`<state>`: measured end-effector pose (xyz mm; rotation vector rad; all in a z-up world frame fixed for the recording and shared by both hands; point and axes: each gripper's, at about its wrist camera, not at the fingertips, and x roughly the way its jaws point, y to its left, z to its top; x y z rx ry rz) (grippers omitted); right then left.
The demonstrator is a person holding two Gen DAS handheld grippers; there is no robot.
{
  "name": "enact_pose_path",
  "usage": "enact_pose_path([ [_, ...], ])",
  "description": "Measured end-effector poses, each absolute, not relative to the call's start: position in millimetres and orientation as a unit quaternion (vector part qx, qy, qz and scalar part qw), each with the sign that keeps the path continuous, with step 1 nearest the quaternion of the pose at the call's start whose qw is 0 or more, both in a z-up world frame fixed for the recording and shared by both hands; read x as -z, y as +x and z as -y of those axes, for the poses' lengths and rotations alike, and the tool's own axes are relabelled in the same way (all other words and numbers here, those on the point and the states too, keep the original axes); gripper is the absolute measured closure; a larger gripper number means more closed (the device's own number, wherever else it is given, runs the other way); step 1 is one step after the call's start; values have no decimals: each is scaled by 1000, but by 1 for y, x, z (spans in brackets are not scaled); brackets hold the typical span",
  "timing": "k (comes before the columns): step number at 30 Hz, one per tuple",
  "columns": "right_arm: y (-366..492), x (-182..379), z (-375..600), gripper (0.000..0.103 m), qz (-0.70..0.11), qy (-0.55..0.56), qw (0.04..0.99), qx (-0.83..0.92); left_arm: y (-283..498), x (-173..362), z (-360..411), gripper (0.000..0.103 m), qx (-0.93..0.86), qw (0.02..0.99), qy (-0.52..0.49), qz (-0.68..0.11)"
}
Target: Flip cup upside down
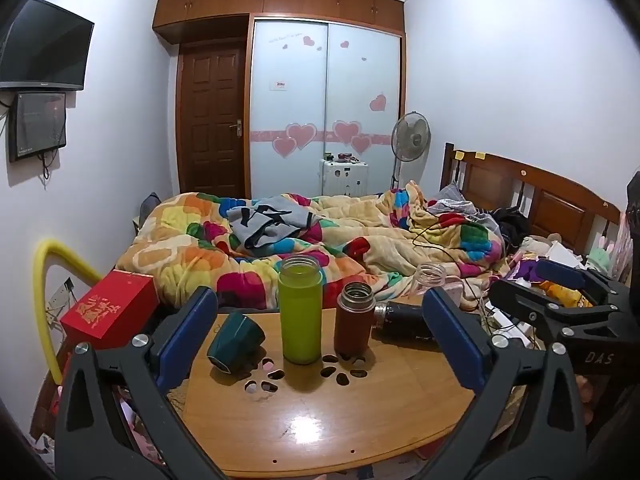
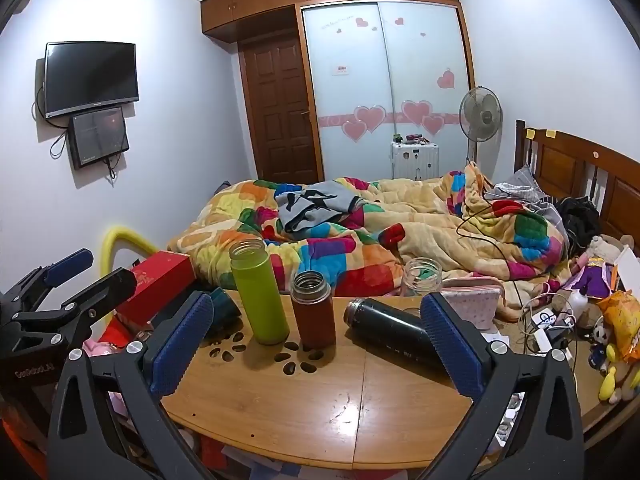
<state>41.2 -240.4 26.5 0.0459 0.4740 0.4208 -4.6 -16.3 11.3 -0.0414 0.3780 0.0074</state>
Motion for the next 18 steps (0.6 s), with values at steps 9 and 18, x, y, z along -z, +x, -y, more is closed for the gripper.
enact_pose_path([
  [9,41,-25,239,0,-233,25,950,-207,-9,-13,19,0,-1,983,-14,-182],
  [18,41,-26,239,0,-232,26,950,-207,-11,-15,20,0,-1,984,-12,-178],
])
